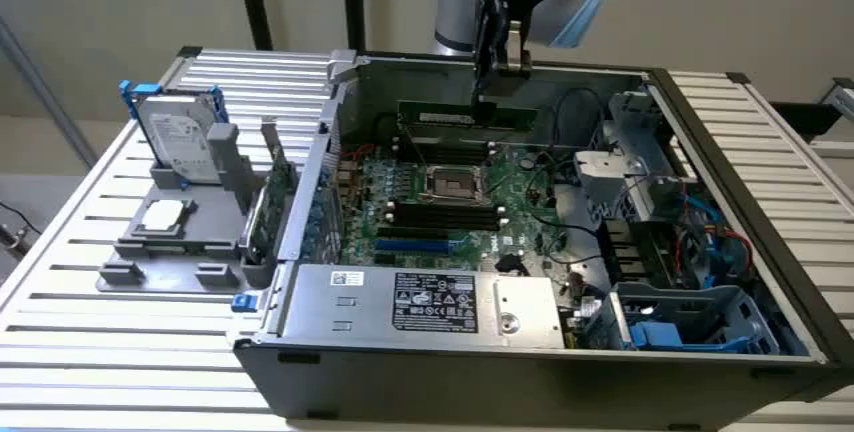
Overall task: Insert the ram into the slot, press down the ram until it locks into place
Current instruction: 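Insert the ram into the slot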
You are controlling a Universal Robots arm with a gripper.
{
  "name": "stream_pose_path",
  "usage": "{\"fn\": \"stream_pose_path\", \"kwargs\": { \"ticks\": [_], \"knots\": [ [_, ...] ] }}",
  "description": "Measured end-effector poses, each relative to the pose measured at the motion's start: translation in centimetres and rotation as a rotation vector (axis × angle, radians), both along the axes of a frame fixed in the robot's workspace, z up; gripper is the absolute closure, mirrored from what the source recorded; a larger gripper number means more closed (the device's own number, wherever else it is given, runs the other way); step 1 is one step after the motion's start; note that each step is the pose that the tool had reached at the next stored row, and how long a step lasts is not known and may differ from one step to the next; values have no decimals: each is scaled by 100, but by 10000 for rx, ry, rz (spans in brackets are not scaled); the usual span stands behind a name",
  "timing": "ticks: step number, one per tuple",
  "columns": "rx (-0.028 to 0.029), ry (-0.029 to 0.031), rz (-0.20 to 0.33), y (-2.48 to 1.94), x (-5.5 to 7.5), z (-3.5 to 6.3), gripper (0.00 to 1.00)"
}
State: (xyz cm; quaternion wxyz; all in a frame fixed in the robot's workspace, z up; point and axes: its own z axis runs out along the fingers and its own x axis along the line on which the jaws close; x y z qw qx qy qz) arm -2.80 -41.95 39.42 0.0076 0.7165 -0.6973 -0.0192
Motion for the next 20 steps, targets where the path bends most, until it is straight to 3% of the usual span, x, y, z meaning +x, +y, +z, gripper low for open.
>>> {"fn": "stream_pose_path", "kwargs": {
  "ticks": [13,20],
  "knots": [
    [-6,1,0,1,0,0,87],
    [-22,0,0,43,2,-116,87]
  ]
}}
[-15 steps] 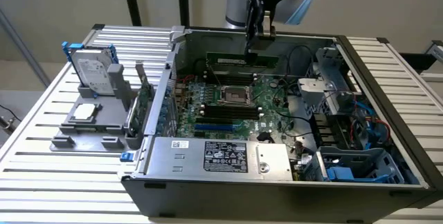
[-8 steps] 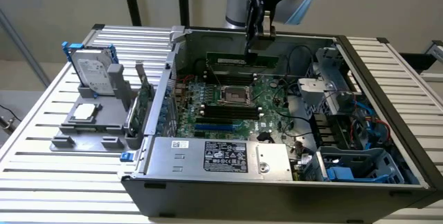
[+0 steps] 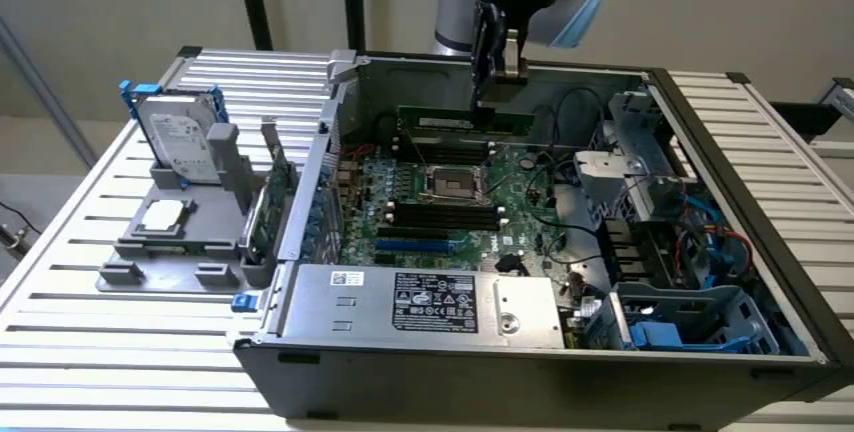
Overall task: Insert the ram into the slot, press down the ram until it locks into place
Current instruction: 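Insert the ram into the slot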
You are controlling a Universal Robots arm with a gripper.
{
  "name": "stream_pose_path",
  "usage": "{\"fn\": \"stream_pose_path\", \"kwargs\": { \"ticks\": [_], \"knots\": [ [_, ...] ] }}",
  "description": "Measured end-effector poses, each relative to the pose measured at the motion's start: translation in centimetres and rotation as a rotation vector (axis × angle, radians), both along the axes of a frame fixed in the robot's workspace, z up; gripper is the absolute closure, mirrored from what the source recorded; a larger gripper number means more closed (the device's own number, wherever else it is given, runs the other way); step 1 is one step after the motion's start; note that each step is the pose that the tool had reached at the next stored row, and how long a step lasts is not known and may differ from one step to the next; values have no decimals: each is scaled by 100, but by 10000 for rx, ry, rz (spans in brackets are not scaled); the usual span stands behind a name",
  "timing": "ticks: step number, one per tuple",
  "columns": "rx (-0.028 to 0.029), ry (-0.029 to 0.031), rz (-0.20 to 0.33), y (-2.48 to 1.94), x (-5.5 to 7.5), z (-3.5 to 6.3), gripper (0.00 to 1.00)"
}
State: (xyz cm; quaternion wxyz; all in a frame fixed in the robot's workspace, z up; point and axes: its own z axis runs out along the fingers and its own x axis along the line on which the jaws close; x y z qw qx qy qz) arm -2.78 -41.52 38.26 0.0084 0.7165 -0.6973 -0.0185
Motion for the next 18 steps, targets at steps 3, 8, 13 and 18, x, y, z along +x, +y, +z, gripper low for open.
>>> {"fn": "stream_pose_path", "kwargs": {
  "ticks": [3,8,13,18],
  "knots": [
    [2,-1,0,17,0,-54,87],
    [0,0,-1,63,1,-145,87],
    [-1,0,0,127,3,-235,87],
    [1,-1,1,177,9,-327,87]
  ]
}}
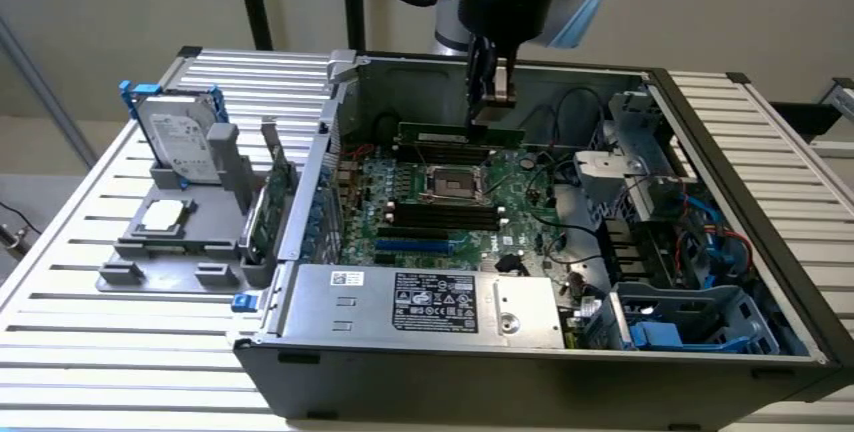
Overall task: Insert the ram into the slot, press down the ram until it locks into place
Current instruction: 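Insert the ram into the slot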
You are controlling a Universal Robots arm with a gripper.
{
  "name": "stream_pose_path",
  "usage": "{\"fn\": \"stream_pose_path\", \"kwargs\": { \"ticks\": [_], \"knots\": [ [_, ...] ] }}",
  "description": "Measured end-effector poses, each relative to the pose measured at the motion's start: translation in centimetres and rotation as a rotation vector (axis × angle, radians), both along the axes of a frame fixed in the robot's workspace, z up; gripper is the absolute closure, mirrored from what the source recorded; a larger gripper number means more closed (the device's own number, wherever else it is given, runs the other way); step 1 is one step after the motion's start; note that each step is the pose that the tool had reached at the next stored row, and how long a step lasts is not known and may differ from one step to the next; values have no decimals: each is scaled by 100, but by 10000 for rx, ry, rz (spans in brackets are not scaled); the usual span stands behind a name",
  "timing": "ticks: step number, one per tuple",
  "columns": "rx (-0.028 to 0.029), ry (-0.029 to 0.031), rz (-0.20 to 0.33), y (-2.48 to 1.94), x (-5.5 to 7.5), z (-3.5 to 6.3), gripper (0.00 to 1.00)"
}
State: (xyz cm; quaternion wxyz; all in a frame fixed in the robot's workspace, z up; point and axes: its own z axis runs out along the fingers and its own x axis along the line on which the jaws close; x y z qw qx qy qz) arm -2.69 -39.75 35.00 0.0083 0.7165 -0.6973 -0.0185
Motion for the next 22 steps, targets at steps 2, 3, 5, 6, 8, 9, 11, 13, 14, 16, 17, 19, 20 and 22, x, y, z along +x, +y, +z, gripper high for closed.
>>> {"fn": "stream_pose_path", "kwargs": {
  "ticks": [2,3,5,6,8,9,11,13,14,16,17,19,20,22],
  "knots": [
    [-1,0,-1,11,5,-37,87],
    [-2,1,-1,13,10,-55,87],
    [-2,1,-2,14,24,-91,87],
    [-1,0,-2,15,32,-109,87],
    [-2,1,-2,14,48,-145,87],
    [-2,1,-1,14,57,-163,87],
    [-1,1,-1,14,73,-201,87],
    [0,0,-1,14,78,-237,87],
    [-2,1,-2,14,78,-255,87],
    [-2,1,-2,13,79,-292,87],
    [-1,1,-2,13,79,-310,87],
    [-1,0,-2,12,79,-346,87],
    [-3,1,-2,12,79,-364,87],
    [-2,1,-1,9,79,-400,87]
  ]
}}
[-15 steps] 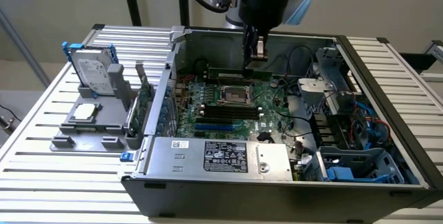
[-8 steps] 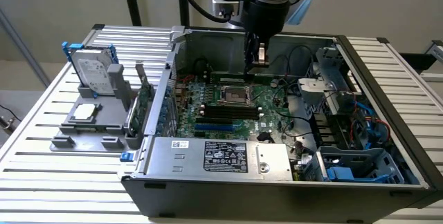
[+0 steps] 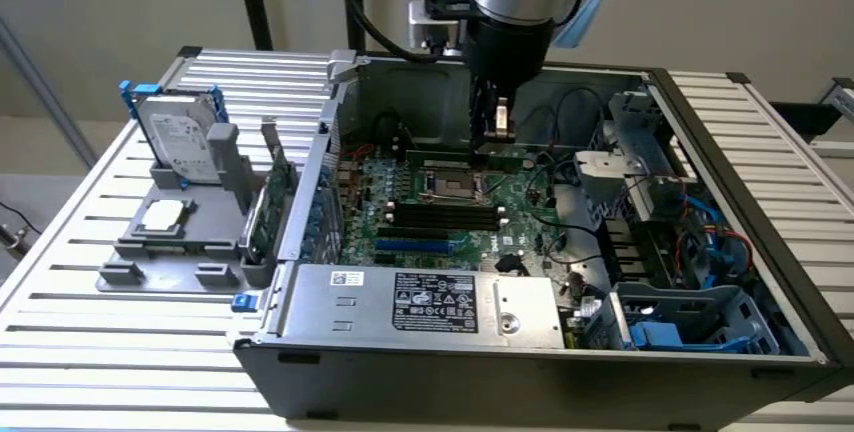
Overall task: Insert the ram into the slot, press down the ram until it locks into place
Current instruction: 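Insert the ram into the slot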
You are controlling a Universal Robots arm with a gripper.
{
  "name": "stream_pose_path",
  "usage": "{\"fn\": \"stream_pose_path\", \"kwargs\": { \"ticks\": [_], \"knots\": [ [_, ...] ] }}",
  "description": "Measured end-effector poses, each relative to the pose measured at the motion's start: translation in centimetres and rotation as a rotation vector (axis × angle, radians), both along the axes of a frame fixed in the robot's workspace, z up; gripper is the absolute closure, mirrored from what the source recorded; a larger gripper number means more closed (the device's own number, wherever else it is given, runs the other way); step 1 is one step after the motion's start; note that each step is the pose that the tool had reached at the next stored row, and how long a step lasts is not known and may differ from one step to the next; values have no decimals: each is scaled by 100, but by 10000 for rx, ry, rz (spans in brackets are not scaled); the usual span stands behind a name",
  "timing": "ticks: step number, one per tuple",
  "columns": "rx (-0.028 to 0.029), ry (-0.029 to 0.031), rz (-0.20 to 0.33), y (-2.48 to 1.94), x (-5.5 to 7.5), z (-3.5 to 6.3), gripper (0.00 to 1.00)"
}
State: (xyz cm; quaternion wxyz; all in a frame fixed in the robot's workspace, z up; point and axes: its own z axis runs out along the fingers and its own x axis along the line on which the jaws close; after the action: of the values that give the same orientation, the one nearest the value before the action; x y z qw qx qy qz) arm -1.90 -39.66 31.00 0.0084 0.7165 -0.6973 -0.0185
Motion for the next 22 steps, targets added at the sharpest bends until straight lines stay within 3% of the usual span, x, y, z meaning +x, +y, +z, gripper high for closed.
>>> {"fn": "stream_pose_path", "kwargs": {
  "ticks": [9,18,22],
  "knots": [
    [0,-2,-1,-18,-47,-164,87],
    [-47,-41,0,-18,-86,-319,87],
    [-50,-89,0,-18,-103,-393,87]
  ]
}}
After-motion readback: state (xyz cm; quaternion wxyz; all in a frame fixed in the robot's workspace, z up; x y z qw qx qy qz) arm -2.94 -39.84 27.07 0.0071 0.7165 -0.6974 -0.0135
